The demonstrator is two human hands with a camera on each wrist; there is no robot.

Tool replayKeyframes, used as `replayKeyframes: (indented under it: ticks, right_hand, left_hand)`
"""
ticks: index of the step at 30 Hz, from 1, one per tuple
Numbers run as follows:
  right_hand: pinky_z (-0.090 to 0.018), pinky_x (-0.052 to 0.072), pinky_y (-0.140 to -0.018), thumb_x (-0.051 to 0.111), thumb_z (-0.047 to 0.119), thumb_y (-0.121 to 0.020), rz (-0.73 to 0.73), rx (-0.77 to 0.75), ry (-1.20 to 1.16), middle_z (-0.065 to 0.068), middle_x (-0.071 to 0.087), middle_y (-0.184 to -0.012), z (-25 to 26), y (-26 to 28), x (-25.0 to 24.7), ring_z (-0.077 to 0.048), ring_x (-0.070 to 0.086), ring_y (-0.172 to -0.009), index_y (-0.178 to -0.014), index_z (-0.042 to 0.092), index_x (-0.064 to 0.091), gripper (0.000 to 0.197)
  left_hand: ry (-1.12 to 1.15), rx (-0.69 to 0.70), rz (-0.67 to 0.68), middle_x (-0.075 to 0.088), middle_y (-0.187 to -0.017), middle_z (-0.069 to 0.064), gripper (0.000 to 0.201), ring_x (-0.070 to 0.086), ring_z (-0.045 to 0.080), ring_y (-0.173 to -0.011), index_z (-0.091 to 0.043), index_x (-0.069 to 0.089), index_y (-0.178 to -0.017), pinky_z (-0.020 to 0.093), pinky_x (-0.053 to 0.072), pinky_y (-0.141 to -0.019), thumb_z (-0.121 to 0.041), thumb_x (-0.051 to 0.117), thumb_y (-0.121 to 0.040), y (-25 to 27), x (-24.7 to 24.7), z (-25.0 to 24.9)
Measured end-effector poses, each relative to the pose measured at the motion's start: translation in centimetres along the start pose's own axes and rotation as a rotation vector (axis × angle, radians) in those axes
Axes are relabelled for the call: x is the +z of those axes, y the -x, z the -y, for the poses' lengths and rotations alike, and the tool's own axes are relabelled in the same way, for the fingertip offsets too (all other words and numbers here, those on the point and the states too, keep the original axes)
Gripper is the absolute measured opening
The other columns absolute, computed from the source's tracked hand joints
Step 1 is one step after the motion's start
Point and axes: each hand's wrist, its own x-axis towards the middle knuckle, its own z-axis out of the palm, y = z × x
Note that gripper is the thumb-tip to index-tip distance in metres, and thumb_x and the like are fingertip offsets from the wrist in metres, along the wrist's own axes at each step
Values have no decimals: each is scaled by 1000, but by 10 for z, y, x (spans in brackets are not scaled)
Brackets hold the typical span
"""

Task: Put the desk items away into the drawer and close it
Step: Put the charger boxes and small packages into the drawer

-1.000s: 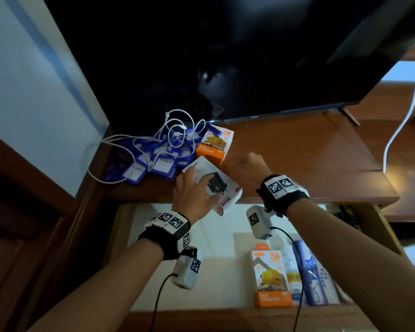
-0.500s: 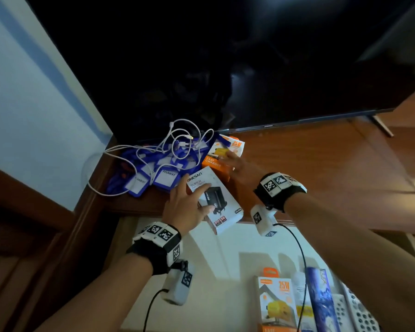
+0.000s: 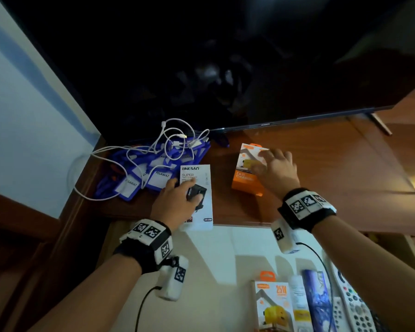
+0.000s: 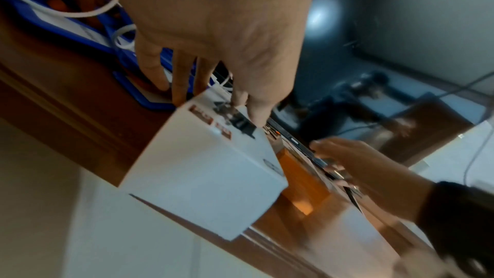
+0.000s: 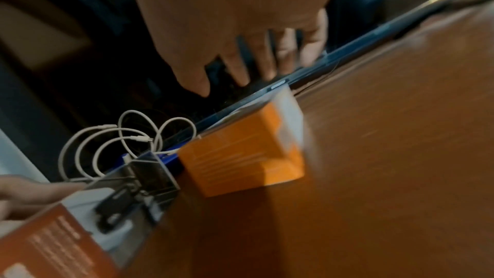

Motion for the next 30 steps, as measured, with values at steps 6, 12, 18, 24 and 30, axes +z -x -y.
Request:
replayKeyframes:
  ticks: [6, 12, 18, 24, 30]
  right_hand:
    - [-58, 31, -105, 60, 64, -78, 99, 296, -160, -14, -8, -158, 40, -13, 25, -43, 17, -139, -149, 26, 10, 95]
    - [-57, 32, -103, 74, 47, -72, 164, 405, -144, -16, -5, -157, 43, -9, 28, -42, 19, -139, -149, 31, -3, 110]
    - [-58, 38, -98, 72, 54, -63, 189, 382, -92, -16, 17, -146, 26, 50, 34, -43, 28, -129, -145, 46, -5, 113]
    - [-52, 38, -96, 74, 49, -63, 151, 403, -153, -17, 29, -132, 18, 112, 42, -44, 33, -123, -146, 47, 2, 110]
    - [-50, 52, -87, 68, 43, -42, 46, 466, -698, -15, 51, -116, 19, 171, 65, -36, 57, -99, -139, 49, 19, 109]
  left_hand:
    - [-175, -57, 24, 22, -141, 12, 98, 36, 34, -127, -21, 18, -141, 49, 42, -98, -68, 64, -68, 12, 19, -29]
    - [-140, -95, 90, 16, -140, 11, 99, 38, 37, -119, -25, 10, -143, 46, 43, -92, -44, 73, -68, 25, 32, -35]
    - [-81, -80, 56, 21, -132, 9, 96, 42, 36, -111, -31, 11, -141, 47, 46, -92, -42, 74, -69, 46, 42, -20]
    - [-18, -60, 1, 26, -129, 9, 95, 43, 35, -109, -33, 16, -138, 46, 45, -91, -39, 76, -66, 65, 51, -14]
    - [143, 90, 6, 30, -127, 2, 92, 47, 25, -111, -38, 19, -134, 39, 49, -86, -36, 79, -64, 84, 60, 9]
